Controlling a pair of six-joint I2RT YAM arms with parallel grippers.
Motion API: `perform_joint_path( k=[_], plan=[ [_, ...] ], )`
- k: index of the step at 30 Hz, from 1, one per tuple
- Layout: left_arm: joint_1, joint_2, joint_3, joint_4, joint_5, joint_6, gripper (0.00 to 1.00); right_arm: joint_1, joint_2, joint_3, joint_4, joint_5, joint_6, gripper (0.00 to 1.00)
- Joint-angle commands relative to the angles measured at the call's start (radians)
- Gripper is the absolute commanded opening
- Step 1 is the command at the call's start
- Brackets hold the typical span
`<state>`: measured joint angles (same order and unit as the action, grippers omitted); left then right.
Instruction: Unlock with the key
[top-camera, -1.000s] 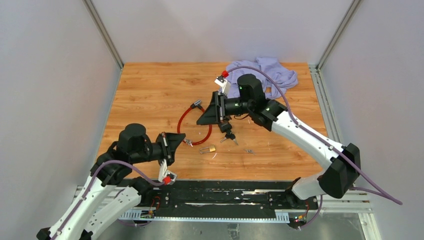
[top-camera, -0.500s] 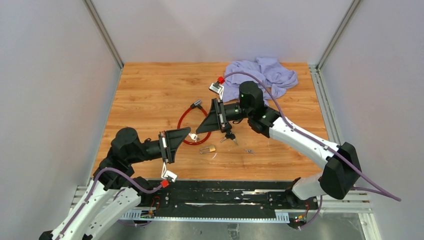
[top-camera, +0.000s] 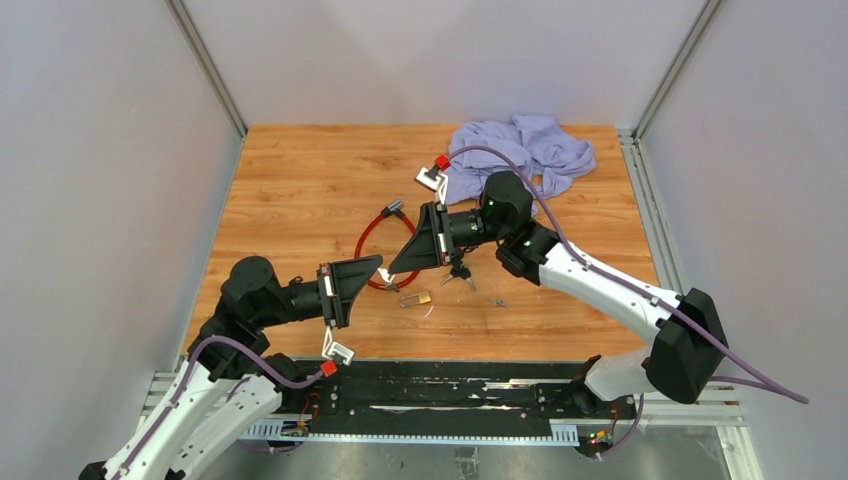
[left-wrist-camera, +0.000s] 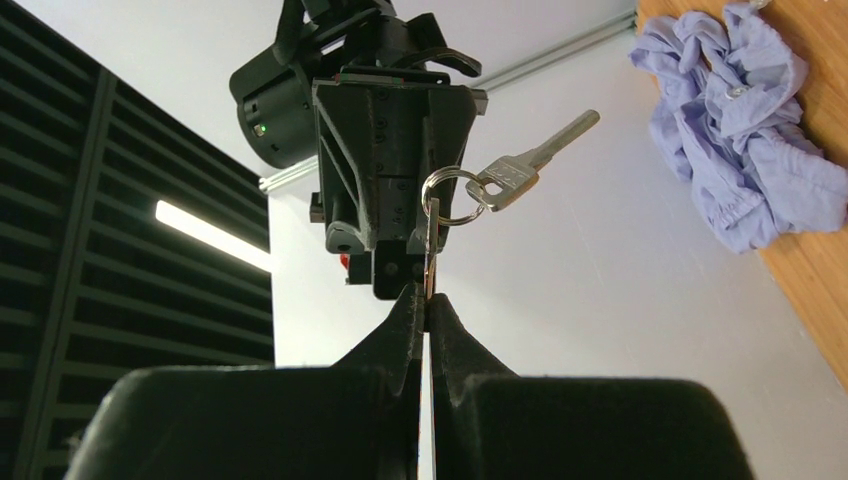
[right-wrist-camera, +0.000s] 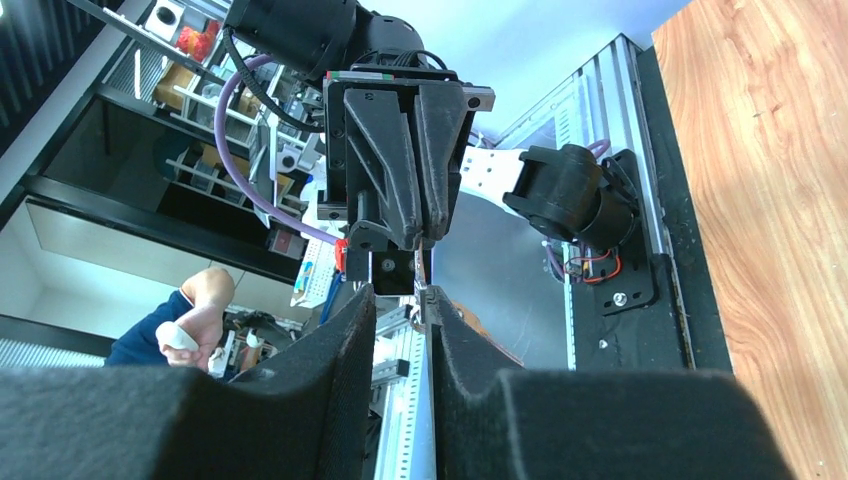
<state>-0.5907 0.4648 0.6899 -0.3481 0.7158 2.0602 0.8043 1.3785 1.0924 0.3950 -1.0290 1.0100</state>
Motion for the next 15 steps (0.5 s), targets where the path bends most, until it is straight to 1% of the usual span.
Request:
perform_joint_path(
  k=[1, 5, 9, 12, 14, 15],
  plan=[
    [-0.005, -0.012, -0.011, 0.043, 0.008, 0.234, 0.01, 0.045, -0.006, -0.022, 0.104, 0.004, 0.040, 0.22],
    [-0.005, -0.016, -0.012, 0.053, -0.012, 0.215, 0.00, 0.056, 0.002, -0.030, 0.112, 0.014, 0.047, 0.17],
    [-0.004, -0.019, -0.014, 0.055, -0.025, 0.203, 0.01, 0.056, 0.005, -0.039, 0.119, 0.023, 0.059, 0.17],
    [-0.004, -0.022, -0.017, 0.056, -0.034, 0.201, 0.00, 0.056, 0.009, -0.040, 0.144, 0.026, 0.077, 0.21],
    [-0.005, -0.021, -0.017, 0.055, -0.036, 0.201, 0.00, 0.059, 0.010, -0.037, 0.147, 0.027, 0.079, 0.20],
    [-0.004, -0.021, -0.018, 0.056, -0.038, 0.201, 0.00, 0.057, 0.010, -0.036, 0.146, 0.029, 0.078, 0.17]
  ],
)
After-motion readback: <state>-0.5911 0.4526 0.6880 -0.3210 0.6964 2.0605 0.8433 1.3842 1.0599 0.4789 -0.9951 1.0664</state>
